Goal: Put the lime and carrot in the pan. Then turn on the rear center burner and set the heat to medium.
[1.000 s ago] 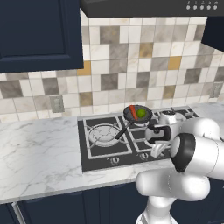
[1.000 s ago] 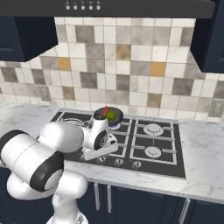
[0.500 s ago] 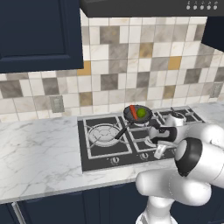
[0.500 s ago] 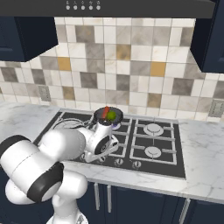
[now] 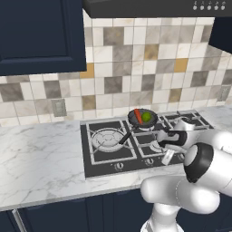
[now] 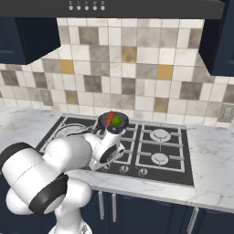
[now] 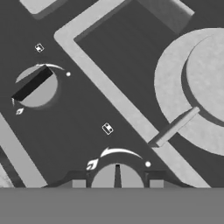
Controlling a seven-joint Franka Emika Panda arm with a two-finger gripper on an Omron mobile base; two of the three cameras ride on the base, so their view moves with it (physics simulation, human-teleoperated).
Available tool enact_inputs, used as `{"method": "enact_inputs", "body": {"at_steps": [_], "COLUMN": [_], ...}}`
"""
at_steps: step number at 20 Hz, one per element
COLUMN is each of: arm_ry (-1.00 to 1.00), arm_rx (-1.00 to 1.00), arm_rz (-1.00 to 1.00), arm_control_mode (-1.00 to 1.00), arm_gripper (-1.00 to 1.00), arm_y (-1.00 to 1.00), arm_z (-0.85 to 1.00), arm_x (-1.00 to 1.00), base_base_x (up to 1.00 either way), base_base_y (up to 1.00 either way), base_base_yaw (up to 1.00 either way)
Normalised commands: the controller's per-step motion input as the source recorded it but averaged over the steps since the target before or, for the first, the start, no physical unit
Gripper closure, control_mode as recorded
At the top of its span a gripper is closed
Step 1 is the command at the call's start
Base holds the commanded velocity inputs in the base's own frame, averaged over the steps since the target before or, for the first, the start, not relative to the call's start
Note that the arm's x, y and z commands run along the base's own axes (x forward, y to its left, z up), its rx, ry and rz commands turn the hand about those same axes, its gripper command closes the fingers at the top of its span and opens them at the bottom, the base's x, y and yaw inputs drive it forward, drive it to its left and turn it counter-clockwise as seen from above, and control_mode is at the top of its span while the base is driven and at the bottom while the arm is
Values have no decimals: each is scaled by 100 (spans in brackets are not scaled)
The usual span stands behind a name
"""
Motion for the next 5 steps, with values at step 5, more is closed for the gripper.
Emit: {"method": "enact_inputs", "body": {"at_steps": [5], "arm_ry": [4], "arm_rx": [0], "arm_rz": [38], "arm_control_mode": [-100], "arm_gripper": [100], "arm_y": [0], "arm_z": [-2], "arm_x": [0], "base_base_x": [0], "base_base_y": [0], "base_base_yaw": [0]}}
